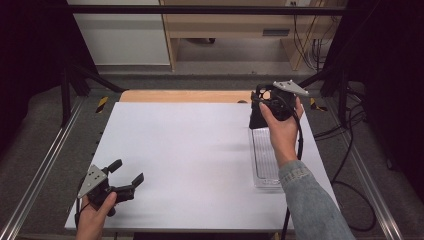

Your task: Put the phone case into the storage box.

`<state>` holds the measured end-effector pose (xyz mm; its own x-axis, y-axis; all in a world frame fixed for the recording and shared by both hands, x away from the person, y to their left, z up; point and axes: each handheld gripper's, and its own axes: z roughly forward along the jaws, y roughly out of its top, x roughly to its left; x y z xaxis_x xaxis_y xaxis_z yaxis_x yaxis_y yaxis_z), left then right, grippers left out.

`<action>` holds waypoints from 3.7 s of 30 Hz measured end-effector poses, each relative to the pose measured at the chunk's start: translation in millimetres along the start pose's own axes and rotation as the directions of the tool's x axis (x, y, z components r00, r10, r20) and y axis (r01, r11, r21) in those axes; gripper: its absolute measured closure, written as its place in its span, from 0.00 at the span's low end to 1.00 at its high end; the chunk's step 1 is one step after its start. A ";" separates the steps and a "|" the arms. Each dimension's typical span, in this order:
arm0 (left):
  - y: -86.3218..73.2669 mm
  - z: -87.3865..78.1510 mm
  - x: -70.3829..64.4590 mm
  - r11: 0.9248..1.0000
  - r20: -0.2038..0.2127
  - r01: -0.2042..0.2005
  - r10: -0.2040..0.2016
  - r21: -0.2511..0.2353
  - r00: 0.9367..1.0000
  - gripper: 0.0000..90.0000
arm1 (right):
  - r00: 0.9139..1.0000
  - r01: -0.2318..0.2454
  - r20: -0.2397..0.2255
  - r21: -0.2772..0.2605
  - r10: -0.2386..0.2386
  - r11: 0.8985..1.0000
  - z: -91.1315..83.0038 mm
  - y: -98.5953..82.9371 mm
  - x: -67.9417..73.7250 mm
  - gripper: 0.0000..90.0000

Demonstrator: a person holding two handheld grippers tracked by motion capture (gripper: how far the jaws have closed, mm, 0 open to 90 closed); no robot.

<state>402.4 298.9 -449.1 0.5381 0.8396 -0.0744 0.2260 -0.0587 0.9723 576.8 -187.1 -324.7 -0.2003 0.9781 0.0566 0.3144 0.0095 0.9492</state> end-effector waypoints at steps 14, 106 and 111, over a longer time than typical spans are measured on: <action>-1.5 2.2 1.7 1.000 -0.006 0.001 -0.001 0.011 1.000 0.05 | 0.997 -0.009 0.076 0.011 0.008 1.000 17.5 -9.0 -24.7 0.15; -1.9 5.0 0.0 1.000 0.039 -0.008 0.007 0.018 0.999 0.04 | 0.980 -0.005 0.200 0.063 -0.008 0.998 88.6 -62.4 -19.1 0.14; -1.7 5.3 -0.6 1.000 0.042 -0.014 0.013 0.019 0.999 0.04 | 0.980 0.000 0.199 0.067 -0.013 0.998 89.1 -63.3 -18.2 0.14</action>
<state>406.1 295.7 -451.9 0.5745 0.8154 -0.0712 0.2338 -0.0801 0.9690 643.3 -187.1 -413.4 -0.0158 0.9997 -0.0185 0.3760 0.0231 0.9263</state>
